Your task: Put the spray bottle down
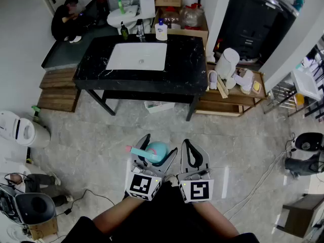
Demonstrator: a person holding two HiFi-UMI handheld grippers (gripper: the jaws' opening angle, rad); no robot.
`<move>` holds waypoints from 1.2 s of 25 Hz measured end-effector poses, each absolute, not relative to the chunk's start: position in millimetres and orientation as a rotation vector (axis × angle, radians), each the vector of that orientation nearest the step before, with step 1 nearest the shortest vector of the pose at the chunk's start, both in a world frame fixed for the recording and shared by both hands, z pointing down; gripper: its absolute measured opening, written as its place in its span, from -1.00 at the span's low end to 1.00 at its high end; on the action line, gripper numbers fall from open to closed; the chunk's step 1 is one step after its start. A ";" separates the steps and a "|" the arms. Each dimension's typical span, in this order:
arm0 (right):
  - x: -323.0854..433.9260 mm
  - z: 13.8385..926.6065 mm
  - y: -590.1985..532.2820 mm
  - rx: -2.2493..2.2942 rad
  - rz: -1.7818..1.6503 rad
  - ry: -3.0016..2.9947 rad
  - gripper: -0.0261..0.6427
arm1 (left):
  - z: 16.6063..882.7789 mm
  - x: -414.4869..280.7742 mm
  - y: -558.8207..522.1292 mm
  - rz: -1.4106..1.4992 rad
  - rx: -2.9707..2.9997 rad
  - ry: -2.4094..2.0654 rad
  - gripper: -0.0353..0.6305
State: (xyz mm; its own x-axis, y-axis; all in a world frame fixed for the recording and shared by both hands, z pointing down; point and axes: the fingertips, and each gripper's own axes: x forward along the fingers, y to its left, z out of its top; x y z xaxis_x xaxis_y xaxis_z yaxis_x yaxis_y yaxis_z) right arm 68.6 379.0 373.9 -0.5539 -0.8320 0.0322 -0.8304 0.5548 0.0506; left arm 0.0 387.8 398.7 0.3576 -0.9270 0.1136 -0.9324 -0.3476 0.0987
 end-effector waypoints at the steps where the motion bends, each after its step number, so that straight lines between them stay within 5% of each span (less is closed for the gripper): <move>1: 68.4 375.0 377.1 1.458 -0.046 -2.723 -0.88 | 397.5 -0.9 386.1 0.041 2.461 -1.702 0.37; 30: 81.1 403.5 357.1 1.490 0.136 -2.686 -0.88 | 375.3 -31.3 378.0 0.030 2.380 -1.920 0.37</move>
